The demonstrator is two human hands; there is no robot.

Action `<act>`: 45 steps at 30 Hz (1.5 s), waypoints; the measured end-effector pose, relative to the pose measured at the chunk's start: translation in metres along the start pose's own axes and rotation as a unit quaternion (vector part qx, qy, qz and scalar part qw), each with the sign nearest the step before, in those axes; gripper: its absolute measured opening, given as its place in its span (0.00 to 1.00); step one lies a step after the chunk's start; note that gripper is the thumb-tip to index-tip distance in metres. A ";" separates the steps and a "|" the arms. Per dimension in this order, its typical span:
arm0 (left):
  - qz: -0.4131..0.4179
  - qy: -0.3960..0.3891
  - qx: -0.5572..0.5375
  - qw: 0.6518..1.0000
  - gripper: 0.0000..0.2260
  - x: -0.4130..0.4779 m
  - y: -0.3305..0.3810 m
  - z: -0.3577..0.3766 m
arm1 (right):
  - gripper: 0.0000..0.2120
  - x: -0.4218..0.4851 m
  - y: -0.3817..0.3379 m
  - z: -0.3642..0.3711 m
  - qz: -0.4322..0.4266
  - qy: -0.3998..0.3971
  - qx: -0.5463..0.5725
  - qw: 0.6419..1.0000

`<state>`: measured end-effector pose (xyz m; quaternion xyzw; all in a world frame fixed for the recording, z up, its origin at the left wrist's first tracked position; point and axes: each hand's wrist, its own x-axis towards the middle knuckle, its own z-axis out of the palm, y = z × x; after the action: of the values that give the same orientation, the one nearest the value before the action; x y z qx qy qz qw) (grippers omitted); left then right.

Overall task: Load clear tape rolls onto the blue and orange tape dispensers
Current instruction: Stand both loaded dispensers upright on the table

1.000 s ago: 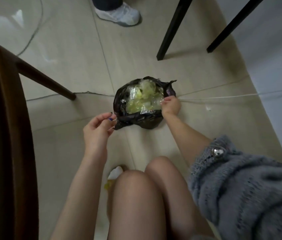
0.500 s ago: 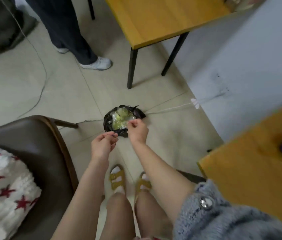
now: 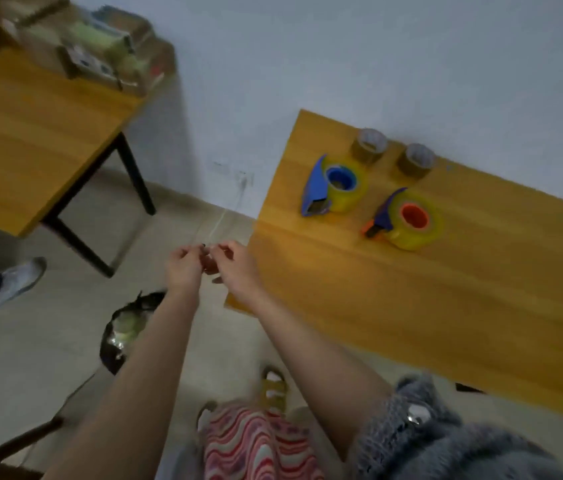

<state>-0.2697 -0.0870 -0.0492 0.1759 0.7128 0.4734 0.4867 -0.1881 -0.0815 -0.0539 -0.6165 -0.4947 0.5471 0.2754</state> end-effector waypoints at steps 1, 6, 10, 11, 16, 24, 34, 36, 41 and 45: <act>0.010 -0.030 0.020 0.999 0.08 -0.004 0.000 0.018 | 0.13 -0.002 0.000 -0.019 0.003 0.019 0.010 1.000; 0.028 -0.124 0.106 0.986 0.07 -0.024 -0.004 0.091 | 0.11 -0.006 0.012 -0.104 0.020 0.099 0.055 0.993; 0.036 -0.134 0.134 0.981 0.07 -0.035 0.004 0.139 | 0.09 -0.006 0.018 -0.165 0.014 0.132 0.064 0.989; 0.043 -0.128 0.143 0.980 0.08 -0.034 0.005 0.150 | 0.09 -0.005 0.019 -0.180 0.010 0.145 0.064 0.987; 0.152 -0.101 0.244 0.952 0.08 -0.040 0.019 0.200 | 0.10 0.007 0.030 -0.251 -0.027 0.245 0.004 0.969; 0.338 -0.111 0.512 0.782 0.24 -0.013 0.028 0.248 | 0.17 0.047 0.053 -0.330 0.027 0.266 -0.234 0.935; 0.248 -0.124 0.590 0.758 0.26 0.030 0.036 0.275 | 0.30 0.094 0.055 -0.322 0.168 0.175 -0.308 0.920; 0.261 -0.138 0.589 0.752 0.24 0.035 0.031 0.274 | 0.29 0.098 0.055 -0.321 0.186 0.180 -0.315 0.913; 0.249 -0.138 0.586 0.758 0.23 0.027 0.027 0.269 | 0.31 0.089 0.057 -0.317 0.196 0.152 -0.307 0.919; 0.254 -0.122 0.590 0.757 0.23 0.001 0.010 0.256 | 0.30 0.062 0.055 -0.308 0.202 0.133 -0.329 0.913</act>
<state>-0.0524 0.0475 -0.0612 0.6589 0.7148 0.0399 0.2309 0.1155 0.0174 -0.0507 -0.8262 -0.4705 0.3100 0.0035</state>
